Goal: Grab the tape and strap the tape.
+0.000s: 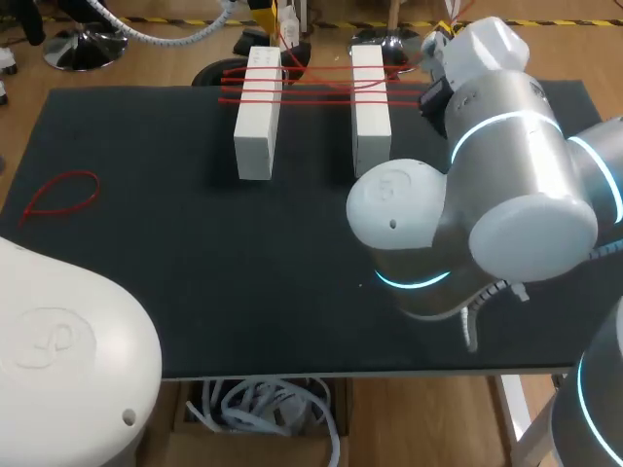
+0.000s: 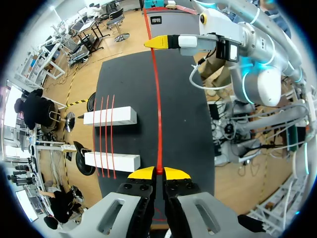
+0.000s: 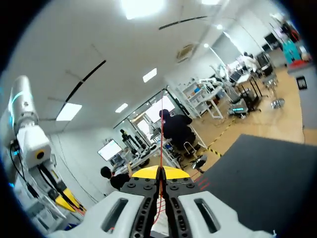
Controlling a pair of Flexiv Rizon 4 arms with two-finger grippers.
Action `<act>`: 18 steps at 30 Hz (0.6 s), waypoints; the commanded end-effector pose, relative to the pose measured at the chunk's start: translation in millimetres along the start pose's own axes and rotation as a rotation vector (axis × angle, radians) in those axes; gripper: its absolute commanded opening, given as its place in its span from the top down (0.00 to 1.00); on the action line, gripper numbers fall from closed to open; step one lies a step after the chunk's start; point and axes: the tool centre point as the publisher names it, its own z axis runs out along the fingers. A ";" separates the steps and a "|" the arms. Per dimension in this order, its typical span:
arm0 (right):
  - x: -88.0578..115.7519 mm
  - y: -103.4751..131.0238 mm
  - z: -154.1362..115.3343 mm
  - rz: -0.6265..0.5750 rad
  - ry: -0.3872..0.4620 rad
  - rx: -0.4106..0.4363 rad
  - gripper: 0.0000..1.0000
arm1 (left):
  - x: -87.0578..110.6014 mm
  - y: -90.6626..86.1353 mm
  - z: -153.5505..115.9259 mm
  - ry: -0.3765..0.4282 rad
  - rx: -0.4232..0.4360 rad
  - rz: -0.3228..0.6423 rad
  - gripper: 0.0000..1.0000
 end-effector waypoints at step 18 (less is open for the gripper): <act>2.1 11.0 1.1 -0.838 0.101 0.072 1.00 | 0.2 -0.2 -0.9 0.000 -0.003 -0.001 1.00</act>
